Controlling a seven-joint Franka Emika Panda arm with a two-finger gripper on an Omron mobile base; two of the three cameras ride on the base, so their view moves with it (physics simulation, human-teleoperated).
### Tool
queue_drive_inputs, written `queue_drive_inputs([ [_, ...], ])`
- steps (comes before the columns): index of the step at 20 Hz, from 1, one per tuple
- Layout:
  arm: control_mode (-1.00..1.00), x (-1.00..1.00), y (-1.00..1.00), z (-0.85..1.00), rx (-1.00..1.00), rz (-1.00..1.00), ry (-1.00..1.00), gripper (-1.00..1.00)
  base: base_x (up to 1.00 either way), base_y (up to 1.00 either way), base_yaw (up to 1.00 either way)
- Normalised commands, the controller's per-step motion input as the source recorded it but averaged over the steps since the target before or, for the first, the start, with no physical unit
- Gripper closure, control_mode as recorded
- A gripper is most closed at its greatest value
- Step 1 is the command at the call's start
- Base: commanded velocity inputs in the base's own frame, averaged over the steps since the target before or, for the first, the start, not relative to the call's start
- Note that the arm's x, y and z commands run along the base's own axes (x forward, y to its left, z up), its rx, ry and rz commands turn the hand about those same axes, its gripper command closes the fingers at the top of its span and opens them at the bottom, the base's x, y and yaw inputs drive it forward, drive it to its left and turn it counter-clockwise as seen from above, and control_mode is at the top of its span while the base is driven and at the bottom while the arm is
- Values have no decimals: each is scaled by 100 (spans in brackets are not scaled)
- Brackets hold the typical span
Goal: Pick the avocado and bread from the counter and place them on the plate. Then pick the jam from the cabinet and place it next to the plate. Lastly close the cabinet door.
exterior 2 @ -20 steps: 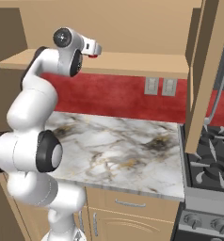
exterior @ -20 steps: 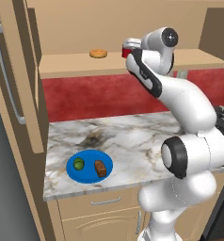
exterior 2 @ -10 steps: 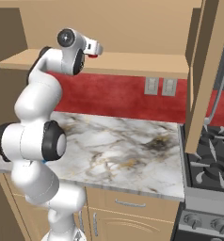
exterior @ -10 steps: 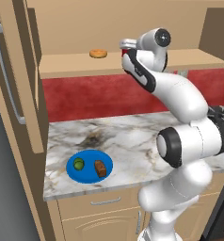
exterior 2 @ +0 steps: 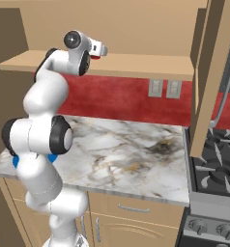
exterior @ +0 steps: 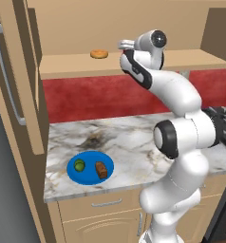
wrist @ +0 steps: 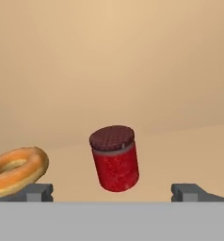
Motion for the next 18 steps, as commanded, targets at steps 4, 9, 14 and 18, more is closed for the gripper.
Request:
queue_drive_inputs([
  [4,-100,37,3,-9,0,0,0,-100,0,0,0],
  [9,-100,33,1,-12,0,0,1,-100,0,0,0],
  [14,-100,35,0,-8,0,0,0,-100,0,0,0],
  [18,-100,33,0,-6,-2,0,0,-100,0,0,0],
])
